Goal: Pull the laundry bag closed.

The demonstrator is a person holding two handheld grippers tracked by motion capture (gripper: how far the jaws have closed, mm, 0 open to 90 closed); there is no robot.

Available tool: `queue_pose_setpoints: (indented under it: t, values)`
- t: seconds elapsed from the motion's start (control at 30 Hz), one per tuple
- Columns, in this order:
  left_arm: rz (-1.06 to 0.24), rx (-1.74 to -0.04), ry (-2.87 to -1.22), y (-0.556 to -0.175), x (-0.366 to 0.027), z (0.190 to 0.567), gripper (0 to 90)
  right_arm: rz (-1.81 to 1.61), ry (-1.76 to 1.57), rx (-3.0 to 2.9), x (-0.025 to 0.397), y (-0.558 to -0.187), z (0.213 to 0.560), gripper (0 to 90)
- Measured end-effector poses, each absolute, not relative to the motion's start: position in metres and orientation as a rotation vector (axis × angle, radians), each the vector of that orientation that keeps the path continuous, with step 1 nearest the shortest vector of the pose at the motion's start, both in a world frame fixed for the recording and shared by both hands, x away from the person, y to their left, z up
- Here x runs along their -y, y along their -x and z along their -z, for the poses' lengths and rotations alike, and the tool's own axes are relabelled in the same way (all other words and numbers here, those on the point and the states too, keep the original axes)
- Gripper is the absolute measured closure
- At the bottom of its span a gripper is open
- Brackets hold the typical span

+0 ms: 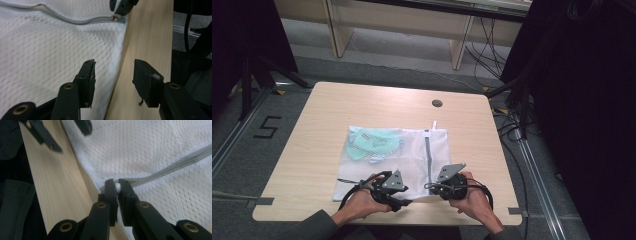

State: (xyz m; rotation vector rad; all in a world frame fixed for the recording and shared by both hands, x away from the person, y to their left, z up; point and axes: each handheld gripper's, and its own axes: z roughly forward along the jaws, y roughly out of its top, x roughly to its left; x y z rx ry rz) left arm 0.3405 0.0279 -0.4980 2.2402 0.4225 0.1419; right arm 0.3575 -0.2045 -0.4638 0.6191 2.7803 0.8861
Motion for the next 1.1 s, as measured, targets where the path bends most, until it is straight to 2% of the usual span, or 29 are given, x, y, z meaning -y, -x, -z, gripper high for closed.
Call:
queue_pose_setpoints:
  t: [0.17, 0.27, 0.47, 0.7, 1.1]
  values:
    - [-0.216, -0.375, -2.263, -0.339, -0.01, 0.505, 52.2, -0.91, -0.632, -2.783, 0.204, -0.357, 0.462, 86.7]
    - [-0.234, -0.355, -2.238, -0.339, -0.003, 0.506, 55.6, -0.915, -0.63, -2.778, 0.204, -0.357, 0.46, 86.6]
    - [-0.254, -0.349, -2.222, -0.342, 0.001, 0.509, 66.2, -0.923, -0.633, -2.787, 0.204, -0.356, 0.46, 86.6]
    - [-0.279, -0.288, -2.248, -0.345, 0.002, 0.509, 87.4, -0.931, -0.602, -2.79, 0.204, -0.358, 0.46, 86.6]
    - [-0.315, -0.211, -2.301, -0.341, 0.005, 0.508, 88.4, -0.895, -0.633, -2.811, 0.202, -0.362, 0.465, 86.6]
